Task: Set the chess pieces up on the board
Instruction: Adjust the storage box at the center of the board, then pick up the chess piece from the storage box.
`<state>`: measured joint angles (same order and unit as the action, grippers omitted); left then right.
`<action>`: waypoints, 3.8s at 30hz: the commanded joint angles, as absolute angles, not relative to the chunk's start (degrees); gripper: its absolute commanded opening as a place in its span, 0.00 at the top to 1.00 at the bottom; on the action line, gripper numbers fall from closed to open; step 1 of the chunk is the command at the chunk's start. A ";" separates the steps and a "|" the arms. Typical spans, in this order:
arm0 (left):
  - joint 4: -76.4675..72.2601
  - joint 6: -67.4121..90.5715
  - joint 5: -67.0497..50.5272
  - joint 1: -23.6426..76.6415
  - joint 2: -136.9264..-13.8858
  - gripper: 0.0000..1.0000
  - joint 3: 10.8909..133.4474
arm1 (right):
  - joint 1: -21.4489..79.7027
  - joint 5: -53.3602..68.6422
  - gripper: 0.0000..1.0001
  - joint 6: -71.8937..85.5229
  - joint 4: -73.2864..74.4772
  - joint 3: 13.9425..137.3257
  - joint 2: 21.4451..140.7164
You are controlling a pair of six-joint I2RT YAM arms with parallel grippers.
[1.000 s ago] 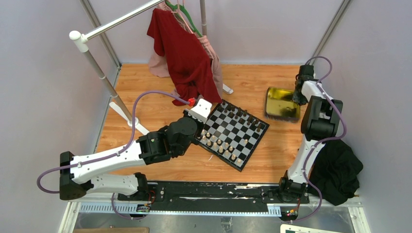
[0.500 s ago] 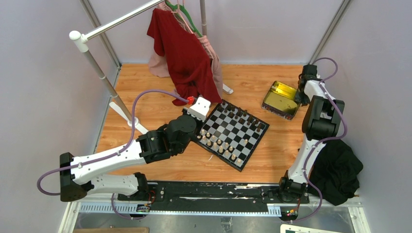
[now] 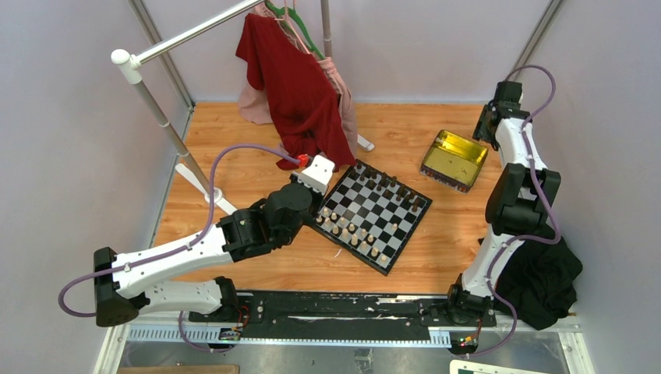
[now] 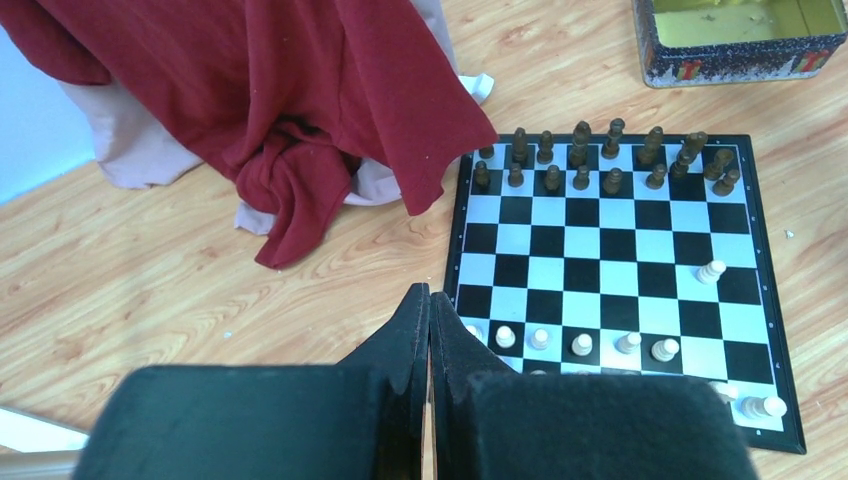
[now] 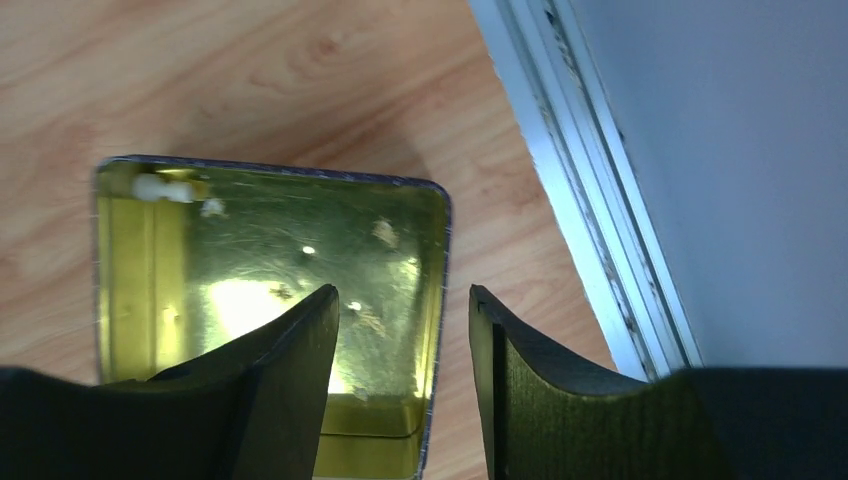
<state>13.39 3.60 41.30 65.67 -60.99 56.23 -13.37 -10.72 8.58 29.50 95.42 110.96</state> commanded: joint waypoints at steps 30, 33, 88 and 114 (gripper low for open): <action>8.43 7.91 38.14 59.93 -62.13 0.98 51.19 | -5.18 13.25 0.51 -13.89 15.32 103.12 127.55; 6.94 7.82 37.73 59.70 -62.87 0.98 50.60 | -5.19 13.41 0.51 -15.21 13.85 103.13 128.26; -1.30 9.32 36.46 58.52 -66.23 0.99 47.29 | -2.90 24.56 0.95 -22.06 8.90 100.44 127.55; 11.05 14.27 33.62 58.59 -54.92 0.99 48.77 | 4.52 6.41 0.97 -19.99 13.94 88.64 109.30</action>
<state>7.55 11.44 34.46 58.94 -58.13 46.33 1.10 10.20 -20.21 10.26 90.28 114.83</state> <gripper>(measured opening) 0.018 0.183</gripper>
